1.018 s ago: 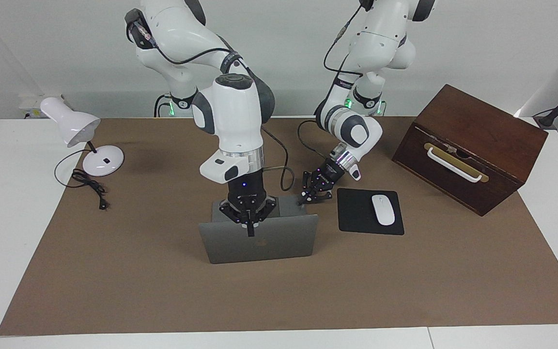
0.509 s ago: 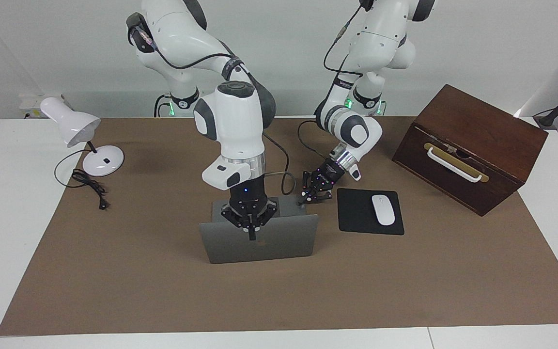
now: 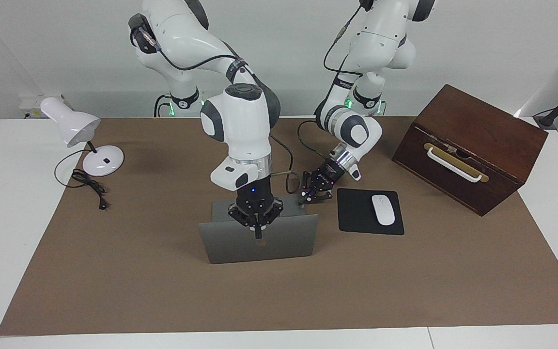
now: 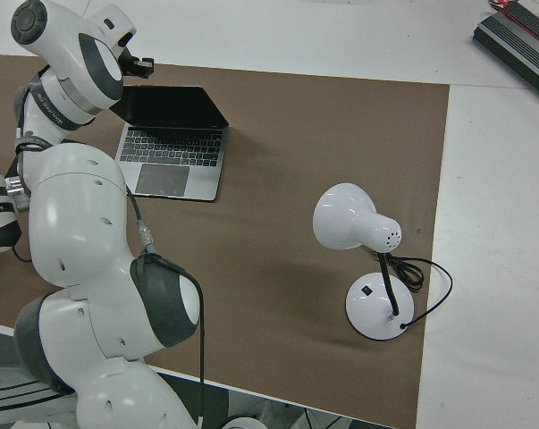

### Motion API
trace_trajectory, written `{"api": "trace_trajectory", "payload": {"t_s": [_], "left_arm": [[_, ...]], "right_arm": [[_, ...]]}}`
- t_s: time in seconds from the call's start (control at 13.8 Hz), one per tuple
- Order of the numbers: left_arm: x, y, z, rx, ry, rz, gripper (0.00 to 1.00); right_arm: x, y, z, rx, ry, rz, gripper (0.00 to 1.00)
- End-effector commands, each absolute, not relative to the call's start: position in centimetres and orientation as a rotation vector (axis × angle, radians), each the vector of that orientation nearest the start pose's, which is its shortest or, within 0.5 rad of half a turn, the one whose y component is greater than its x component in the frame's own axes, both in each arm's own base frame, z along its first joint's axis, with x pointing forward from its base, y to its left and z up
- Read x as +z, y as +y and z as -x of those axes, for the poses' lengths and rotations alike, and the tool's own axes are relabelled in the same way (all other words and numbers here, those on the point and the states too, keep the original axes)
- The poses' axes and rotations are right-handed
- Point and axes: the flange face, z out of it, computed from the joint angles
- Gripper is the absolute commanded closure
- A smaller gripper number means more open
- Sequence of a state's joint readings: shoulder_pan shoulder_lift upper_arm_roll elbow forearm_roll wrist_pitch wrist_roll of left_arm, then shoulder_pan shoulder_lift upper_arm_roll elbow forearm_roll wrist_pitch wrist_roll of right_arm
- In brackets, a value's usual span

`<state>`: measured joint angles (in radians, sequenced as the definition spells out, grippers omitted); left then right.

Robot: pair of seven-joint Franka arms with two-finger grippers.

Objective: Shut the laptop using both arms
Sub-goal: 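Push the laptop screen down toward the keyboard with the right gripper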

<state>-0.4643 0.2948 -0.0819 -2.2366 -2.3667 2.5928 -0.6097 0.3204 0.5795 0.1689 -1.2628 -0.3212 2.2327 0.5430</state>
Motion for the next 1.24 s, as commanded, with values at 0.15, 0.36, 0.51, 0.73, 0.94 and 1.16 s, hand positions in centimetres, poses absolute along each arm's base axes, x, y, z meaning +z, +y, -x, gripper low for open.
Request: {"api": "trace_trajectory", "payload": {"t_s": [0.15,0.36,0.51,0.73,0.94,1.16], "left_arm": [[21.1,-26.8,-45.4,-0.675,1.983,-0.868,1.00],[21.1,-26.8,-45.4,-0.672,1.984,-0.867,1.00],[21.0,-26.7,-45.4,-0.671,1.986,-0.867,1.00],[20.8,-26.6,-45.4,-0.669,1.992,-0.867,1.00],[20.8,-26.6,-45.3,-0.666,1.997,-0.869,1.00],[20.8,-26.6,-45.4,-0.665,1.996,-0.867,1.00]], "right_arm": [[45.8,32.0,-67.6,-0.613,-0.028,3.050,1.00],[45.7,32.0,-67.5,-0.589,-0.014,3.044,1.00],[45.5,32.0,-67.3,-0.538,0.012,3.038,1.00],[44.9,31.9,-66.9,-0.499,0.025,3.036,1.00],[44.7,31.9,-66.7,-0.489,0.024,3.038,1.00],[44.1,31.7,-66.4,-0.470,0.024,3.046,1.00]]}}
